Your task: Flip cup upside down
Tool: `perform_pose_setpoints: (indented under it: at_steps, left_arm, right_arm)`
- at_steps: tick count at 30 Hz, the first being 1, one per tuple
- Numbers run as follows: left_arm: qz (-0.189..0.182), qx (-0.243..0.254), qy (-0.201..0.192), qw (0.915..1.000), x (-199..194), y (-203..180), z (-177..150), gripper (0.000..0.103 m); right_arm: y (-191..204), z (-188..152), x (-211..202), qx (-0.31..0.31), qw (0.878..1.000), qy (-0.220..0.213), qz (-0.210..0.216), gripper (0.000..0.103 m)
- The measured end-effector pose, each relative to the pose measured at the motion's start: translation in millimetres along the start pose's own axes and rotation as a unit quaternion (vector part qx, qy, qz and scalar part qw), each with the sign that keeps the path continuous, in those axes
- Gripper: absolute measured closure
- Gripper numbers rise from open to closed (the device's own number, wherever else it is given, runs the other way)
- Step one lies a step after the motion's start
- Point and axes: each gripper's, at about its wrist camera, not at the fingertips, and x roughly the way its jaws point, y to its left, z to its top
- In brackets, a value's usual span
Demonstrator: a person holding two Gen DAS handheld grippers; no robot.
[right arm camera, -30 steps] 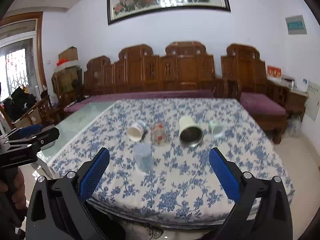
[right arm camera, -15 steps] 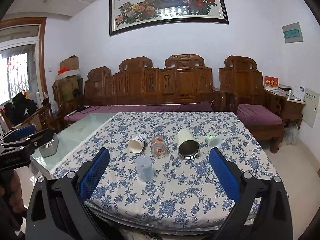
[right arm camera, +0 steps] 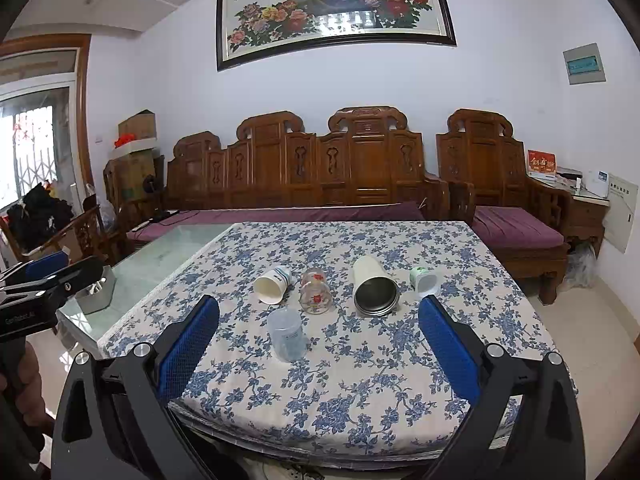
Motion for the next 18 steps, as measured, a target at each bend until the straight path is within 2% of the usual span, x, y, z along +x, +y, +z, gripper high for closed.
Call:
perform_pose_setpoints:
  at_steps: [18]
  left_arm:
    - [-0.002,-0.003,-0.002,1.0000,-0.9,-0.7,-1.6,0.007]
  right_arm:
    - [3.0,-0.8,0.1,-0.001,1.000,0.001,0.001,0.003]
